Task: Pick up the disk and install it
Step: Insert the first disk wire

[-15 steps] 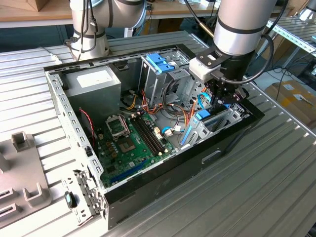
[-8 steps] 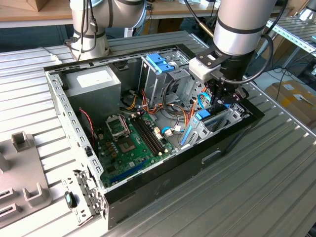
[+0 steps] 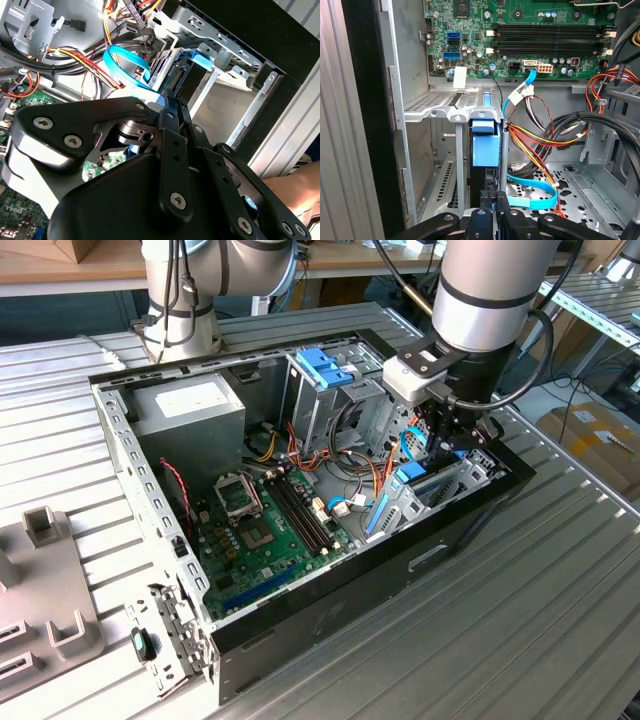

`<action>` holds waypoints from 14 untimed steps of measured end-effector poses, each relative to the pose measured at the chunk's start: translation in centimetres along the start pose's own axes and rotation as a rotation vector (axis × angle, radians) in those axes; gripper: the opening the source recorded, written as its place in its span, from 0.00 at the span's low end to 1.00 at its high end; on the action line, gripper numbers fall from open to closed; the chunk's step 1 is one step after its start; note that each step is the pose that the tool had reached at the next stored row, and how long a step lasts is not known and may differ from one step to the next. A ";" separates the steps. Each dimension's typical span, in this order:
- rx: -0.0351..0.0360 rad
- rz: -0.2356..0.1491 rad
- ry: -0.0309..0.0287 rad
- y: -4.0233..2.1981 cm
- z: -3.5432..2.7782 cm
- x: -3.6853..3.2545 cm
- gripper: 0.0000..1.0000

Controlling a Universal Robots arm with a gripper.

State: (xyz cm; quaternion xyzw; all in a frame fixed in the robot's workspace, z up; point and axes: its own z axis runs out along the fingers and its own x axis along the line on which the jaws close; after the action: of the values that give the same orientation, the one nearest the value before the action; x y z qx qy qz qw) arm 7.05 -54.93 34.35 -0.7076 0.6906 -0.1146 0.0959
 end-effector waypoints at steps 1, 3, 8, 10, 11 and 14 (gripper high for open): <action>0.0000 0.000 0.0000 0.00 0.00 0.00 0.16; 0.0000 0.000 -0.0001 0.01 0.05 -0.01 0.16; 0.0000 0.000 -0.0001 0.05 0.17 -0.01 0.16; 0.0000 0.000 0.0001 0.06 0.20 -0.01 0.16; 0.0000 0.000 0.0002 0.06 0.21 -0.01 0.16; 0.0000 0.000 -0.0001 0.08 0.27 -0.01 0.16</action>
State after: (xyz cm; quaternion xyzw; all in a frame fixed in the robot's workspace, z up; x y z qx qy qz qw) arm 7.06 -54.93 34.07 -0.7076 0.6906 -0.1146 0.0959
